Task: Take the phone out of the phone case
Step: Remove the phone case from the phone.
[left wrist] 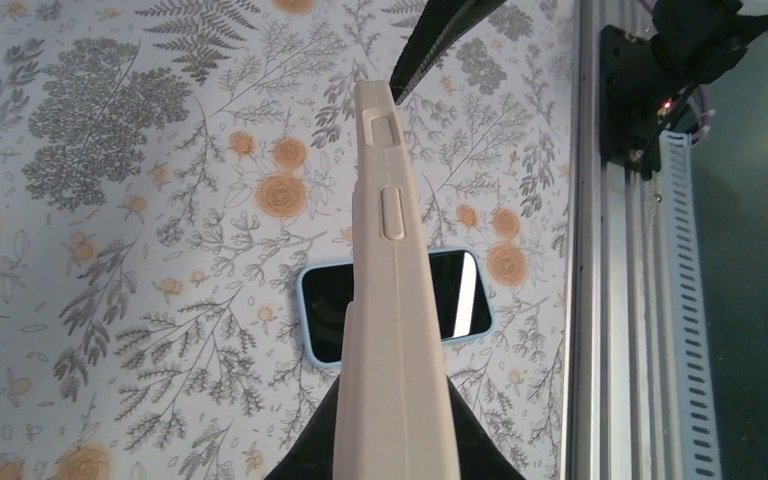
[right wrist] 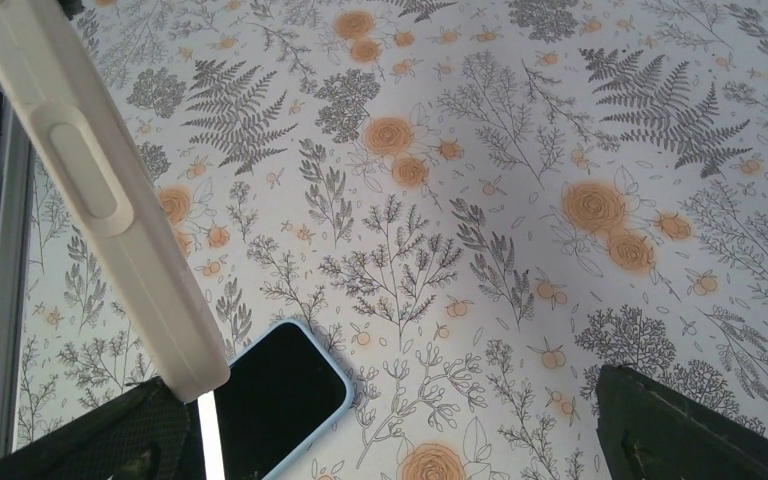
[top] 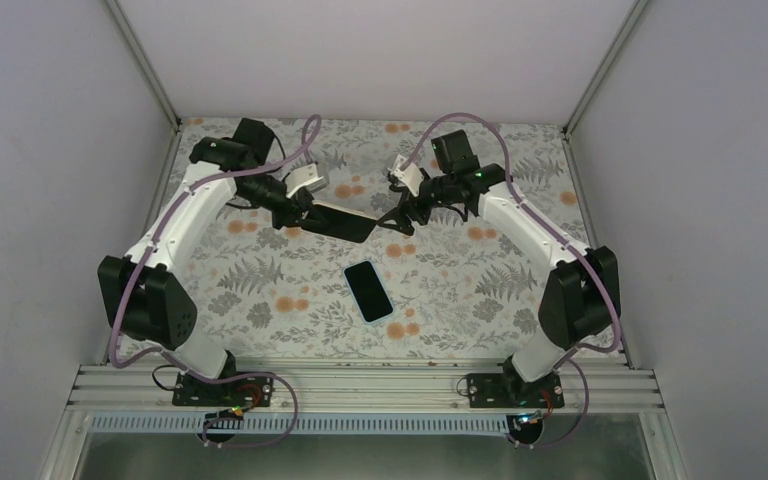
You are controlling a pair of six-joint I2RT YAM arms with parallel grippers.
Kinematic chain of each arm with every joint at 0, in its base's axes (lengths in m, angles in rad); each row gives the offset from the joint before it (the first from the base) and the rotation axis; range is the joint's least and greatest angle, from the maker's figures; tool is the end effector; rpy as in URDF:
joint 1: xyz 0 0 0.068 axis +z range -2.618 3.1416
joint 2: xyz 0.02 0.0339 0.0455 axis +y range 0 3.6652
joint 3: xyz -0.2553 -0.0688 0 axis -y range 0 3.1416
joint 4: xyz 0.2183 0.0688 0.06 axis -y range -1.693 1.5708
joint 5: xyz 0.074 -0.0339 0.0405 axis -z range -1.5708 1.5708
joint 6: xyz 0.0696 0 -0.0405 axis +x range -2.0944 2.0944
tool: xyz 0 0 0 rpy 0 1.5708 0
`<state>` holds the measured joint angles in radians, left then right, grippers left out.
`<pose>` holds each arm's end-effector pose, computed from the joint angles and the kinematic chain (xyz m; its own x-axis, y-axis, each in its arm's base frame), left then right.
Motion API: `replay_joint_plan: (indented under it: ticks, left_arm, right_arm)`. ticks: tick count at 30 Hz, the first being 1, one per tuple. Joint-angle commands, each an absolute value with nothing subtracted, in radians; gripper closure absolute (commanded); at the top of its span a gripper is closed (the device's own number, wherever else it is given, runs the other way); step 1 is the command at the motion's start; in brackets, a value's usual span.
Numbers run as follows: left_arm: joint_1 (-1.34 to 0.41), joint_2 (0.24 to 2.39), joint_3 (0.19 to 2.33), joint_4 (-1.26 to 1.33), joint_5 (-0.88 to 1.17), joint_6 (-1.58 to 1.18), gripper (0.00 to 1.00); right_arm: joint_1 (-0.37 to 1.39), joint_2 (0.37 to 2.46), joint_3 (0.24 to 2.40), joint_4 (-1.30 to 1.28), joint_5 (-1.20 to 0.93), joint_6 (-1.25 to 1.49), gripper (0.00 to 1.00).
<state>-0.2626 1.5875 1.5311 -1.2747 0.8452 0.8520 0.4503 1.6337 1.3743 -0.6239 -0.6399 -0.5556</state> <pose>0.2512 -0.1214 0.2996 -0.3590 0.6136 -0.7033 0.9324 0.2018 -0.2999 0.2924 0.1875 0.2700 -0.2270 -0.5797 -0.7826 -0.9535 0.2960 0.0573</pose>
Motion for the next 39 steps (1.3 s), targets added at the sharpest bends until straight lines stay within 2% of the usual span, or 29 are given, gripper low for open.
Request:
replay_joint_plan:
  ticks: [1,39]
  left_arm:
    - [-0.328,1.513,1.53,-1.357,0.975,0.882,0.98]
    - [-0.468,1.457,1.508,-1.359,0.846,0.813,0.98]
  right_arm:
    - [0.431,1.688,1.432,-0.548,-0.52,-0.537,0.0]
    - [0.324,1.768,1.561,-0.621,-0.433,-0.708,0.0]
